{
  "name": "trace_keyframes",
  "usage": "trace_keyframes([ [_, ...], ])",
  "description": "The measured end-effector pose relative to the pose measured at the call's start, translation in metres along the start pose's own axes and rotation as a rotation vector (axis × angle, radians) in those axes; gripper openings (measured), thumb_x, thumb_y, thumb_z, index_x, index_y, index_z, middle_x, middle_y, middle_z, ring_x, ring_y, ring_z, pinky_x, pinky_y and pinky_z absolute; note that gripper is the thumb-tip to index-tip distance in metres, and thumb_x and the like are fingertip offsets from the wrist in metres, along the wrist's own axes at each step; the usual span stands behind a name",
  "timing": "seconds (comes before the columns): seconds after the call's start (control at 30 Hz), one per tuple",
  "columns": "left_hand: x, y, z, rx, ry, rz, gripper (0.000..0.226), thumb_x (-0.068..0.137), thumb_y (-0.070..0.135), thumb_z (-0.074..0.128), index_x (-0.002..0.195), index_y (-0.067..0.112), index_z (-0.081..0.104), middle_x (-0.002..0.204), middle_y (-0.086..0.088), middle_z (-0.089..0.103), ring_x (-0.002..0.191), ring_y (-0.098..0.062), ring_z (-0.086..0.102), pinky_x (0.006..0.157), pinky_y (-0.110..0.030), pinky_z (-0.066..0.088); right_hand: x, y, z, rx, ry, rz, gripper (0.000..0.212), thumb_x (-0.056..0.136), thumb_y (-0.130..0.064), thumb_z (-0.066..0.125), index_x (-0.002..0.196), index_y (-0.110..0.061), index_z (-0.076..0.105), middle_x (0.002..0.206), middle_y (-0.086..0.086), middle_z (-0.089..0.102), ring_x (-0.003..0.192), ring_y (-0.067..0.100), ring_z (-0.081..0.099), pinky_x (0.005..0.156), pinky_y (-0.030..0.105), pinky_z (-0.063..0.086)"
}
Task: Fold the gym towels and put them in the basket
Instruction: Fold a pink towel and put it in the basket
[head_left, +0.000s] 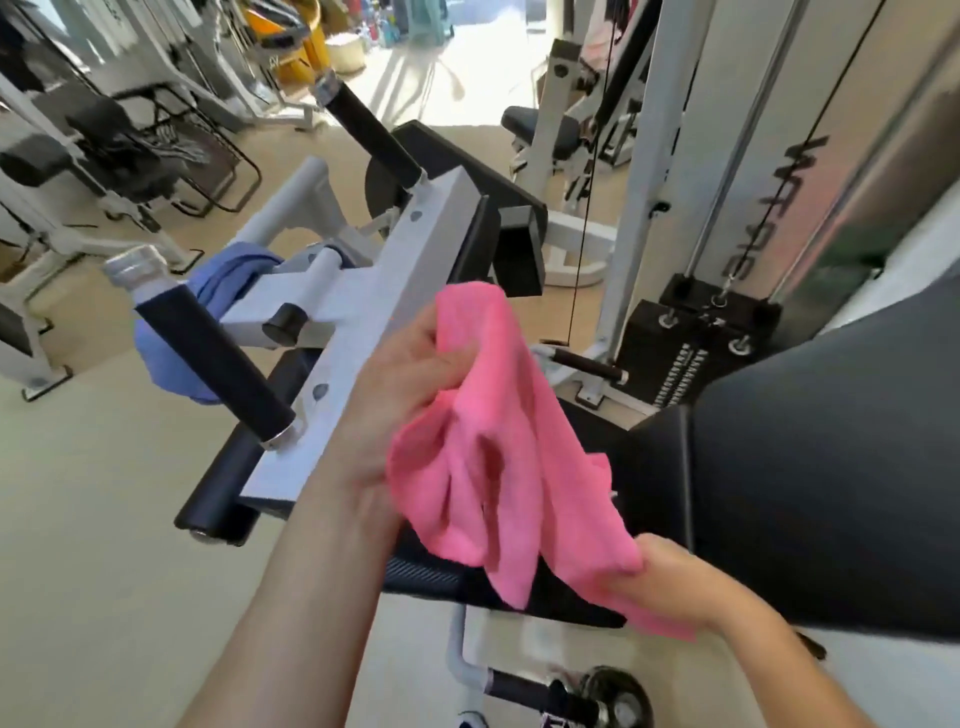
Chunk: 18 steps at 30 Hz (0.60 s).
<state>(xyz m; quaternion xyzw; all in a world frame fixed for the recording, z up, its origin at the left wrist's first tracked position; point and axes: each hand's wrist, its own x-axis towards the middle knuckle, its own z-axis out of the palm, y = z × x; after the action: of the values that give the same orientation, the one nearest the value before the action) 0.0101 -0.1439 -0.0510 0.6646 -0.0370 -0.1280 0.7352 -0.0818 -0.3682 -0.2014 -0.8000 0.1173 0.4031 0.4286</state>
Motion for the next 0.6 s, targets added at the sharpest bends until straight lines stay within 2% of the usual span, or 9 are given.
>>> trace_keyframes([
  [0.07, -0.016, -0.006, 0.016, -0.065, -0.03, -0.049, 0.055, 0.075, -0.024, 0.038, 0.113, 0.008, 0.061, 0.09, -0.008, 0.07, 0.079, -0.019, 0.067, 0.062, -0.028, 0.054, -0.021, 0.009, 0.012, 0.112, 0.073, -0.062, 0.03, 0.079, -0.037, 0.062, 0.061, -0.014, 0.056, 0.061, -0.002, 0.05, 0.057, 0.015, 0.042, 0.053, 0.025, 0.036],
  [0.13, -0.024, -0.027, 0.022, 0.173, -0.031, -0.01, 0.064, 0.067, -0.025, 0.033, 0.099, 0.017, 0.07, 0.088, -0.004, 0.071, 0.082, -0.017, 0.067, 0.059, -0.023, 0.05, -0.048, 0.005, 0.013, 0.356, 0.133, -0.162, 0.03, 0.087, -0.026, 0.065, 0.067, -0.004, 0.057, 0.063, 0.003, 0.052, 0.06, 0.017, 0.043, 0.056, 0.025, 0.035],
  [0.2, -0.029, -0.044, 0.017, 0.364, 0.032, 0.007, 0.043, 0.062, -0.02, 0.033, 0.074, 0.005, 0.067, 0.064, -0.002, 0.061, 0.062, -0.014, 0.058, 0.048, -0.017, 0.04, -0.068, -0.003, 0.014, 0.646, 0.198, -0.243, 0.034, 0.081, -0.028, 0.071, 0.086, 0.006, 0.067, 0.076, 0.014, 0.067, 0.069, 0.021, 0.058, 0.06, 0.028, 0.045],
  [0.27, -0.043, -0.049, 0.013, 0.384, 0.004, -0.024, 0.023, 0.063, -0.016, 0.033, 0.067, -0.007, 0.054, 0.055, -0.004, 0.045, 0.054, -0.016, 0.043, 0.041, -0.018, 0.031, -0.086, -0.012, 0.022, 1.003, 0.274, -0.295, 0.039, 0.07, -0.028, 0.077, 0.092, 0.004, 0.072, 0.083, 0.02, 0.07, 0.072, 0.024, 0.067, 0.06, 0.03, 0.053],
  [0.33, -0.057, -0.066, 0.003, 0.437, -0.13, -0.067, 0.021, 0.074, -0.008, 0.038, 0.073, 0.002, 0.057, 0.055, 0.006, 0.047, 0.053, -0.01, 0.041, 0.043, -0.018, 0.03, -0.103, -0.021, 0.039, 1.282, 0.336, -0.333, 0.028, 0.067, -0.023, 0.077, 0.082, 0.0, 0.075, 0.074, 0.018, 0.069, 0.064, 0.023, 0.068, 0.056, 0.031, 0.056],
  [0.37, -0.061, -0.073, -0.005, 0.483, -0.203, -0.062, 0.022, 0.08, -0.001, 0.043, 0.073, 0.012, 0.06, 0.054, 0.013, 0.049, 0.052, -0.007, 0.042, 0.046, -0.021, 0.032, -0.111, -0.023, 0.05, 1.358, 0.361, -0.368, 0.033, 0.064, -0.027, 0.08, 0.082, -0.001, 0.075, 0.074, 0.017, 0.069, 0.064, 0.023, 0.068, 0.058, 0.032, 0.057],
  [0.47, -0.068, -0.092, -0.022, 0.707, -0.237, 0.076, 0.027, 0.085, 0.025, 0.055, 0.061, 0.013, 0.052, 0.049, 0.009, 0.046, 0.053, -0.011, 0.042, 0.052, -0.03, 0.035, -0.137, -0.026, 0.083, 1.409, 0.453, -0.464, 0.054, 0.045, -0.033, 0.091, 0.086, -0.003, 0.075, 0.081, 0.016, 0.07, 0.073, 0.024, 0.069, 0.065, 0.032, 0.058],
  [0.53, -0.073, -0.105, -0.029, 0.851, -0.202, 0.168, 0.042, 0.089, 0.035, 0.053, 0.058, 0.009, 0.043, 0.048, 0.002, 0.042, 0.055, -0.02, 0.043, 0.053, -0.033, 0.034, -0.16, -0.024, 0.101, 1.336, 0.551, -0.45, 0.054, 0.049, -0.035, 0.089, 0.091, -0.004, 0.075, 0.089, 0.016, 0.07, 0.079, 0.022, 0.068, 0.07, 0.031, 0.057],
  [0.6, -0.074, -0.119, -0.036, 1.037, -0.295, 0.197, 0.032, 0.093, 0.033, 0.047, 0.068, 0.013, 0.05, 0.062, 0.0, 0.057, 0.07, -0.03, 0.054, 0.06, -0.036, 0.039, -0.186, -0.02, 0.114, 1.198, 0.641, -0.346, 0.042, 0.062, -0.03, 0.081, 0.094, -0.005, 0.074, 0.092, 0.015, 0.07, 0.079, 0.021, 0.067, 0.069, 0.028, 0.056],
])
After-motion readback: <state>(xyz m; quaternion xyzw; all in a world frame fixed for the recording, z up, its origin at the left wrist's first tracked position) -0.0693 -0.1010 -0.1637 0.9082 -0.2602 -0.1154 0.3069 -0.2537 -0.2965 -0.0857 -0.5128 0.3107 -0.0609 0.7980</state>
